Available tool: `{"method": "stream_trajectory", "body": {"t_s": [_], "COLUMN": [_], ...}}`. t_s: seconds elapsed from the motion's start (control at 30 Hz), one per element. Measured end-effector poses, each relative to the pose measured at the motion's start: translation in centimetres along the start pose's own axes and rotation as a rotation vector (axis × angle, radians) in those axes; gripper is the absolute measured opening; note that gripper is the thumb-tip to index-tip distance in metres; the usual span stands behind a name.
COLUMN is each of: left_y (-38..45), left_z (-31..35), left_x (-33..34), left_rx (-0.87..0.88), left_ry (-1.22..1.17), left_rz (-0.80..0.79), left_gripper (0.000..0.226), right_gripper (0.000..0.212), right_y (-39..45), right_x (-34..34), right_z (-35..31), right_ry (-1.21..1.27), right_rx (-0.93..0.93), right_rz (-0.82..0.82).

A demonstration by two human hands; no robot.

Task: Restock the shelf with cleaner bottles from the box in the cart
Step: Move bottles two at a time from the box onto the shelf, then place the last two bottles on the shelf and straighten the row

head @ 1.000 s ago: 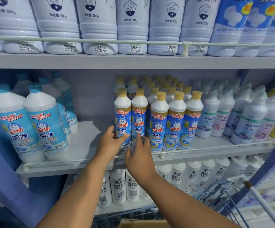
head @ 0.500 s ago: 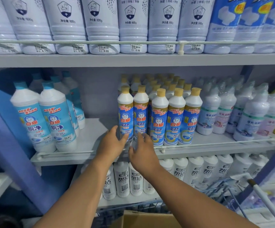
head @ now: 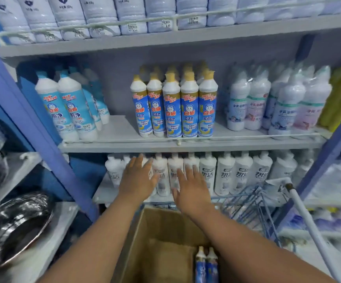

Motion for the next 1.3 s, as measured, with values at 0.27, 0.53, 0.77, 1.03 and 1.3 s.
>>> {"method": "stream_trajectory", "body": {"t_s": [0.27, 0.53, 0.77, 1.03, 1.3], "left_y": [-8.6, -13.9, -17.9, -18.8, -21.2], "left_z": [6.7, 8.0, 6.5, 6.2, 6.1], "left_x": [9.6, 22.0, 33.8, 44.6, 56.6], "left_rx": [-0.041, -0.098, -0.123, -0.166, -0.515], "left_ry": [-0.097, -0.116, -0.075, -0.16, -0.636], "left_rz": [-0.222, -0.488, -0.686, -0.844, -0.971], "left_gripper": [0.068, 0.069, 0.07, 0.06, 0.021], "right_gripper": [0.072, 0.069, 0.074, 0.064, 0.041], "right_y": [-9.6, -15.0, -17.1, -16.0, -15.5], "right_x": [8.7, 19.5, 29.6, 39.7, 50.8], "right_z": [8.1, 12.8, 16.3, 19.1, 22.4], "right_ry": [0.022, 0.12, 0.237, 0.378, 0.518], "right_rx": [0.085, 0.264, 0.471, 0.727, 1.013], "right_rz": [-0.238, -0.475, -0.637, -0.691, -0.648]}}
Point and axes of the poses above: each hand's wrist, its own y-axis towards the middle knuckle, its own x-axis out of the palm, z = x × y, the point moved 10 cm from there along y, towards the middle knuckle, and after that the axes turned 3 degrees about x, right-handed, at the moved point
